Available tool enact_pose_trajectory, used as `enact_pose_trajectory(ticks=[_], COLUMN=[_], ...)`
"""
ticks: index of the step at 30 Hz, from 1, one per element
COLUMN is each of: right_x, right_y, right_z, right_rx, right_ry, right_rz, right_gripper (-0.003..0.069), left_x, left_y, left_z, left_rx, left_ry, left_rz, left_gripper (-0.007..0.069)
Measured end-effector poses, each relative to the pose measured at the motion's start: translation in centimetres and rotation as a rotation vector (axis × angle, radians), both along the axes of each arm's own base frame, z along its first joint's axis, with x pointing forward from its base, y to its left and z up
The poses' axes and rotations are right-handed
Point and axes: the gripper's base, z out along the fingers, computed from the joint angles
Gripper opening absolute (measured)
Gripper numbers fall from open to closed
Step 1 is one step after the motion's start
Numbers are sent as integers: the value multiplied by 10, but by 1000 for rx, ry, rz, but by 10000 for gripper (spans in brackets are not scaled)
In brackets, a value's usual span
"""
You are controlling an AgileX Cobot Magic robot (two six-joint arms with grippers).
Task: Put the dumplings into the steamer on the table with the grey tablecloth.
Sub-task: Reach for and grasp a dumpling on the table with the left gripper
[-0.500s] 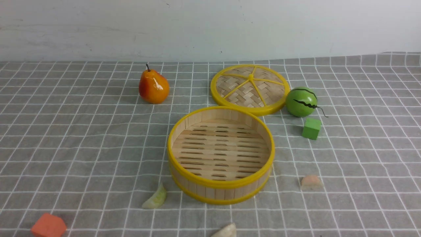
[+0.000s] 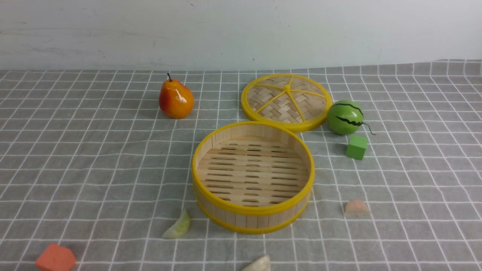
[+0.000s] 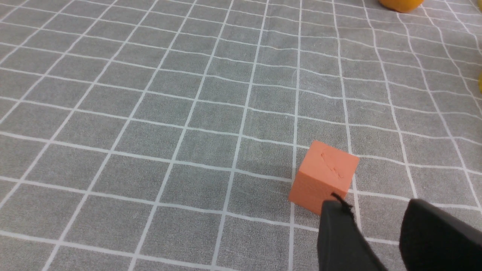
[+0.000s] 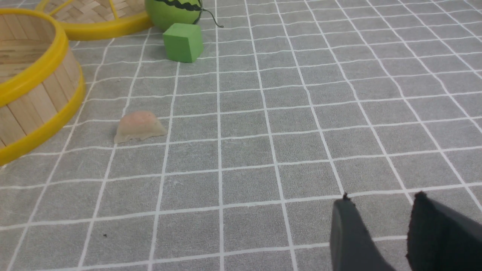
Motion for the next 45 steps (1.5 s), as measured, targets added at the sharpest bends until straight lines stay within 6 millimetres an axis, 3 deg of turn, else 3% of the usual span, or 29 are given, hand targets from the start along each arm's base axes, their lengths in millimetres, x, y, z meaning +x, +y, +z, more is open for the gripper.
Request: enact_pose_trajectory(ticks=[29,35,38,45], right_x=[0,0,0,0], right_y=[0,0,0,4], right_z=[0,0,0,0], right_rx=[0,-1,-1,142], right_ry=[0,0,0,-7], right_rz=[0,0,0,7], right_gripper=[240,240,240,240], left_x=[0,2,2,4], left_y=[1,1,-1,-8], left_z=[0,6,9,15], left_rx=[40,59,-62,-692], left_ry=[2,-63,-104,-188], left_rz=[-1,-1,11,82], left_gripper=[238,238,238,238])
